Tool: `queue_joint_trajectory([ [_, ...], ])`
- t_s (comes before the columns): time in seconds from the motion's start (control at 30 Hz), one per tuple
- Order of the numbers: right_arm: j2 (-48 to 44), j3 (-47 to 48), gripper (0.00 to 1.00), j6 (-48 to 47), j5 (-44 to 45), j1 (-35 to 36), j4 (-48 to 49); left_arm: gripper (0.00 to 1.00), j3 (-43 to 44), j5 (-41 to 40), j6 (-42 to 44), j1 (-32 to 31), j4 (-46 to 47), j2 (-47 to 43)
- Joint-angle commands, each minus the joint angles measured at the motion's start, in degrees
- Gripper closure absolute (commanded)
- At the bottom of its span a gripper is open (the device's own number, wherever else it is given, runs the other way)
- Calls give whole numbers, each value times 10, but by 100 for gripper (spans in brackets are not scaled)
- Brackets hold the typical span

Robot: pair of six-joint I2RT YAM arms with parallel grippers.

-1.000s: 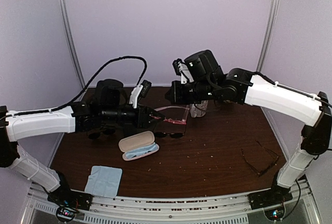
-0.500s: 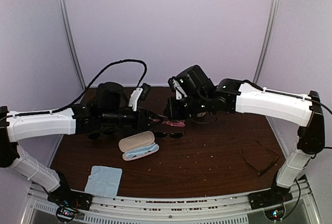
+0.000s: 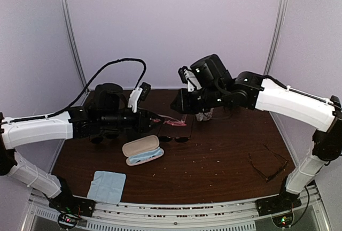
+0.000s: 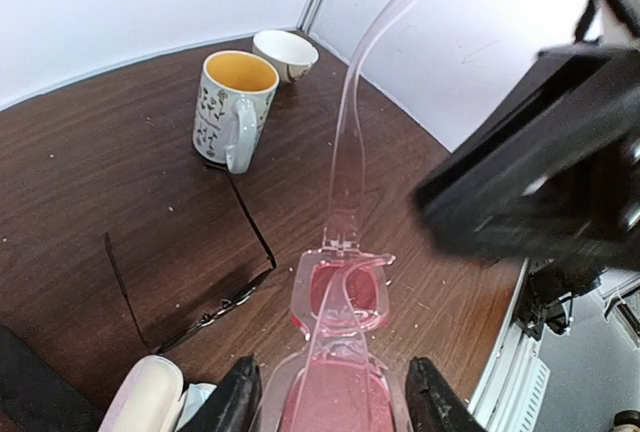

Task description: Organize the sunglasses

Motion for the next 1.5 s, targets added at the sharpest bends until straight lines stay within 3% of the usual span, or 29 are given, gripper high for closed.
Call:
queue_joint_trajectory([
  [0.0,-82,1,86,-24,42,-22,-18,82,-11,-26,20,-2,-3,-26],
  [0.43,-247,-210,69,-14,104,-125,26,83,-14,-25,33,-1,-37,-63],
  [1.03,-95,-179,73,36,-84,-112,163,84,-1,35,29,-2,-10,-53],
  [1.47,-49,-177,74,62,-129,-60,209,84,20,25,25,-2,-8,-22],
])
